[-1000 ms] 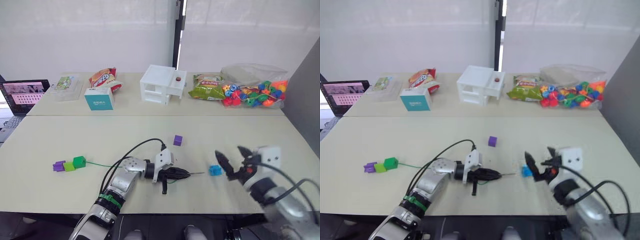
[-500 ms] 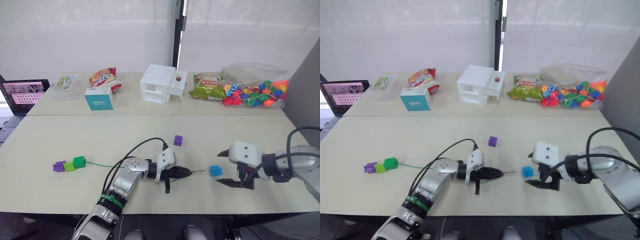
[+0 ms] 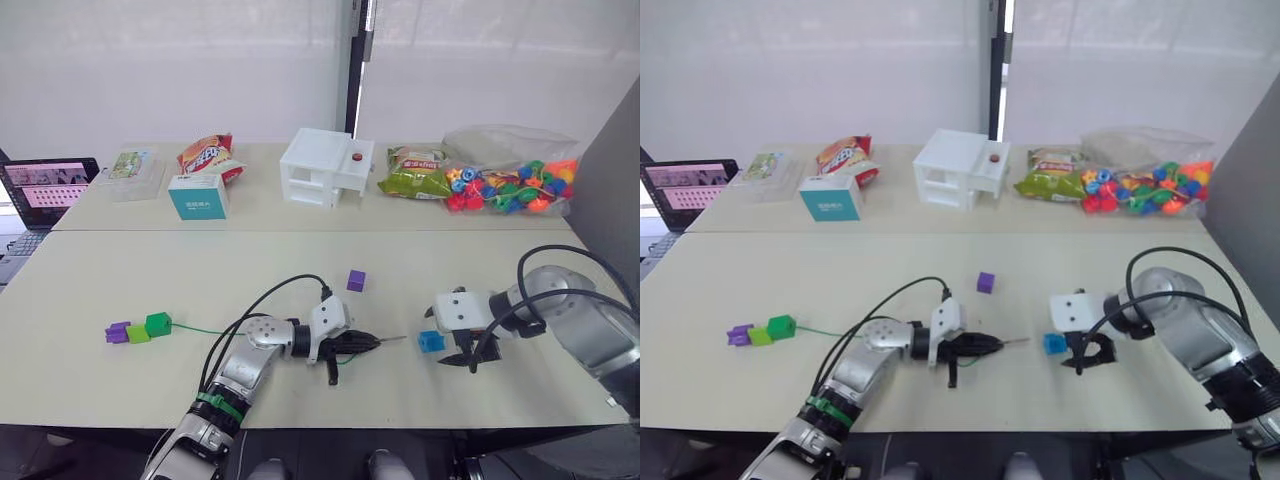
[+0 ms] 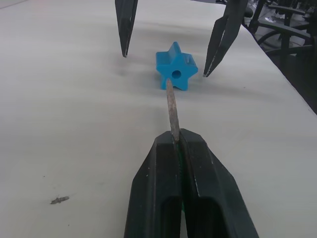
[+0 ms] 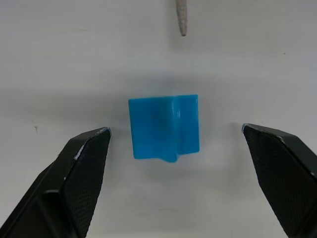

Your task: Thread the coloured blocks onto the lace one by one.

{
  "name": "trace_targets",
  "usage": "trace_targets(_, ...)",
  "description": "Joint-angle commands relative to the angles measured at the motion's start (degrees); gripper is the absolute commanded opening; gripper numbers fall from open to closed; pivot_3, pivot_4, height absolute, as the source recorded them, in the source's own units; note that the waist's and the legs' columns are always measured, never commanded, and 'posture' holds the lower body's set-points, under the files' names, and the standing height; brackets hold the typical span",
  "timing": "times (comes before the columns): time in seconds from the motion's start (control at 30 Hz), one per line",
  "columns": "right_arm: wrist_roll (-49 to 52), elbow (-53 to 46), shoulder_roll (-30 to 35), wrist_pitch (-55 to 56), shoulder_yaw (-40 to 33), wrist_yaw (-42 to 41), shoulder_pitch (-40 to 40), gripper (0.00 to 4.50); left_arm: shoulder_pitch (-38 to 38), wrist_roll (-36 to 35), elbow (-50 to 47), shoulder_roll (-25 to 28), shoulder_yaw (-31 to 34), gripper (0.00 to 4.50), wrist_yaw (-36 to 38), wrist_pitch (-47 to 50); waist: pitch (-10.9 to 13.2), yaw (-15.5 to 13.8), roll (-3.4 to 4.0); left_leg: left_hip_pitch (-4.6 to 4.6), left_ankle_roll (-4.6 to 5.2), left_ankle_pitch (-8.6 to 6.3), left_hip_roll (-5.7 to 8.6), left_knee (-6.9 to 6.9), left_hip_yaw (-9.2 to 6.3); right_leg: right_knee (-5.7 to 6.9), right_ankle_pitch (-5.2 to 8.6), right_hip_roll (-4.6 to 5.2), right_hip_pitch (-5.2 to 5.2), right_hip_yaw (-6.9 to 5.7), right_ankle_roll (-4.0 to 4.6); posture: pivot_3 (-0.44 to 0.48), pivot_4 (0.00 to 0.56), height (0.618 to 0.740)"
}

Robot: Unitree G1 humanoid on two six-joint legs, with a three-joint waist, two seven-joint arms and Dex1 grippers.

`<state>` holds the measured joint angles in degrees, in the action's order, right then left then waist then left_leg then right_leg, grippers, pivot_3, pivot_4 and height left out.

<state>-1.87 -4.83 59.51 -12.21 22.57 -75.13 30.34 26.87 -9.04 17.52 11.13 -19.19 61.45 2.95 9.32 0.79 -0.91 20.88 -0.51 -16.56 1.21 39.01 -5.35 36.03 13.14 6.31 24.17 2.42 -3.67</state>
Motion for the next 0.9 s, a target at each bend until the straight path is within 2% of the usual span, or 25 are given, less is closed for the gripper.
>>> trace_targets(0.03,-1.53,-0.61,-1.01,-0.29,-0.54,-0.23,0.27,3.95,-0.31,0.35,-1.87,-0.02,0.01,0.0,-0.86,-0.39,0.0,-0.02,0.0,0.0,0.0,0.0,0.01,0.0,0.0,0.0,0.0,0.01,-0.01,0.0,0.0,0.0,0.15,0.74)
trace_targets(0.27,-2.57,-2.86,-1.04,-2.68,-1.55,-0.97,-1.16,1.58,-0.27,0.54,-1.71,-0.06,-0.4,0.0,-0.9,-0.72,0.0,-0.03,0.0,-0.02,-0.01,0.01,0.01,0.01,-0.01,0.0,0.0,0.01,-0.03,-0.01,0.0,0.0,0.15,0.74)
trace_targets(0.3,-2.3,-3.47,-1.02,-3.48,-1.86,-1.08,-1.41,1.37,-0.22,0.55,-1.7,-0.1,-0.54,0.0,-0.7,-0.71,0.0,-0.04,0.0,-0.02,-0.01,0.01,0.01,0.01,-0.01,0.01,0.0,0.01,-0.03,-0.01,0.0,0.0,0.15,0.74)
trace_targets(0.57,0.72,-8.5,-3.66,-13.31,-3.79,-0.21,-2.27,1.35,0.69,0.43,-1.13,-0.81,-1.54,0.0,0.98,-0.18,0.0,-0.07,0.0,-0.01,-0.01,0.01,0.01,0.01,-0.02,0.03,0.0,0.01,-0.02,-0.01,0.0,0.0,0.15,0.74)
trace_targets(0.9,0.32,-9.84,-4.71,-16.67,-3.49,2.36,-2.52,1.35,1.88,0.81,-0.05,-1.06,-2.8,0.0,2.5,0.16,0.0,-0.07,0.0,0.0,-0.01,0.0,0.02,0.01,-0.01,0.01,0.0,0.01,-0.02,-0.01,0.0,0.0,0.15,0.74)
